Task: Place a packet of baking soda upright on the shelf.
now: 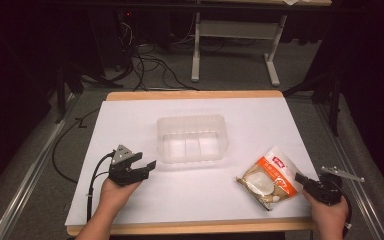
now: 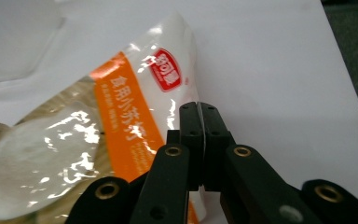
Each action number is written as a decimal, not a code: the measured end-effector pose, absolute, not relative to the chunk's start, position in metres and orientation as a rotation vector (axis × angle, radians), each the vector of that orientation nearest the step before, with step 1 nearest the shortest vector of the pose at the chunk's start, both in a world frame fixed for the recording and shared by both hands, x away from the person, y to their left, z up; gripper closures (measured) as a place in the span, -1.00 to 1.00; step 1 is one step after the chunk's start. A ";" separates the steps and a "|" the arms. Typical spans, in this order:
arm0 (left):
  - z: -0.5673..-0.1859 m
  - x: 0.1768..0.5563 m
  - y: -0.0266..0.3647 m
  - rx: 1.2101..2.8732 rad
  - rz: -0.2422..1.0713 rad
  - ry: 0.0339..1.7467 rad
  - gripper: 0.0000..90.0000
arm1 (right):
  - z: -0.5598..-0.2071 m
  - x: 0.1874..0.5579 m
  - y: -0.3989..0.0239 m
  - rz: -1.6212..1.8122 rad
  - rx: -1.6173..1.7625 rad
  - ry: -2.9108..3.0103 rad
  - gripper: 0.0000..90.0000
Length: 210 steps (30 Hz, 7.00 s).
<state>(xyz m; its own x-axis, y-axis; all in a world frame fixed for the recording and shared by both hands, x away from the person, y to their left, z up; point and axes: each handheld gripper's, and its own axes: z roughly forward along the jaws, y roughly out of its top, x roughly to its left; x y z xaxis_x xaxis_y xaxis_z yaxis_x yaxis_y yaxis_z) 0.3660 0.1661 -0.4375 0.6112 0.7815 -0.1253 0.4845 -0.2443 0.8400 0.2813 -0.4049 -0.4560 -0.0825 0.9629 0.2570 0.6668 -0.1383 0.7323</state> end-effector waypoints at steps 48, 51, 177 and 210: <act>-0.437 0.349 0.197 1.849 0.446 1.074 -0.19 | -0.364 0.273 -0.323 1.425 1.239 1.642 1.00; -0.437 0.349 0.197 1.849 0.446 1.073 -0.19 | -0.367 0.275 -0.320 1.423 1.236 1.653 1.00; -0.435 0.349 0.194 1.847 0.410 1.014 -0.19 | -0.330 0.392 -0.136 1.434 1.027 1.785 1.00; -0.433 0.348 0.195 1.858 0.434 0.996 -0.19 | -0.344 0.425 -0.115 1.338 1.002 1.815 1.00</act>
